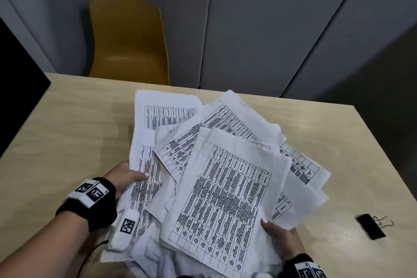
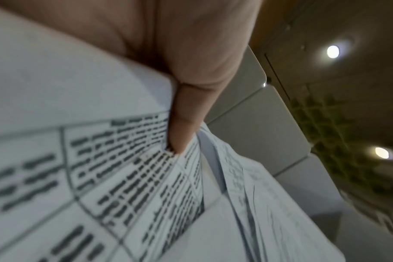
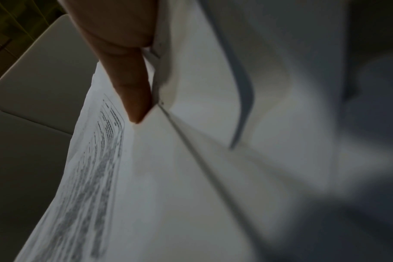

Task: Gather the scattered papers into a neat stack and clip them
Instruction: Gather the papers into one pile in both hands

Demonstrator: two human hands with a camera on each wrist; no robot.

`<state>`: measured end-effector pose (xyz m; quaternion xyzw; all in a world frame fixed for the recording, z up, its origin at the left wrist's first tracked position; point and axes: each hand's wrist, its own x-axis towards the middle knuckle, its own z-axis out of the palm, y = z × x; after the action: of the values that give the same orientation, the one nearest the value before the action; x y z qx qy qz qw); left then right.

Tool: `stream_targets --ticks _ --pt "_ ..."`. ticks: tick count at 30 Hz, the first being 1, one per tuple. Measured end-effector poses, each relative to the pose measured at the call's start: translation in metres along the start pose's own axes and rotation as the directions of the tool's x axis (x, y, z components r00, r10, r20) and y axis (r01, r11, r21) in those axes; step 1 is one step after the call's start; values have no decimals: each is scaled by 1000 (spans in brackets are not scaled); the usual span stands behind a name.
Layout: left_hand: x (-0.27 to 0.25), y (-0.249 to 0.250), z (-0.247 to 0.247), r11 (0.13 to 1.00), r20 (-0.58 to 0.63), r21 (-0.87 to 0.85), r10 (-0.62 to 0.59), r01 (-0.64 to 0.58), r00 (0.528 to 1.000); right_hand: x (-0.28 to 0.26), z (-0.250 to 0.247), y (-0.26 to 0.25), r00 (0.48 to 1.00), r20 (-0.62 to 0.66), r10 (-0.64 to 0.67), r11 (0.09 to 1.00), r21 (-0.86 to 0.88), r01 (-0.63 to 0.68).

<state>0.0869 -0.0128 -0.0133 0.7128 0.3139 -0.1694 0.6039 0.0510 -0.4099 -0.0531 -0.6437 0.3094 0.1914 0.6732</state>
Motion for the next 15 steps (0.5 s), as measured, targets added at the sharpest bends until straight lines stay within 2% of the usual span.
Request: stream_targets --ticks 3,6,9,15 --pt "-6 -8 1 981 34 195 5 -12 999 1 -2 0 1000 -17 22 999 -29 -23" --pt "-10 -8 0 959 80 284 -35 11 996 -1 0 -1 999 -39 18 999 -38 -19" --pt "-15 -2 1 937 50 348 7 -24 999 -1 1 0 998 -63 6 1000 -21 -7" --pt "-26 1 8 954 -65 240 201 -180 977 -6 1 -7 1000 -19 -13 1000 -22 13"
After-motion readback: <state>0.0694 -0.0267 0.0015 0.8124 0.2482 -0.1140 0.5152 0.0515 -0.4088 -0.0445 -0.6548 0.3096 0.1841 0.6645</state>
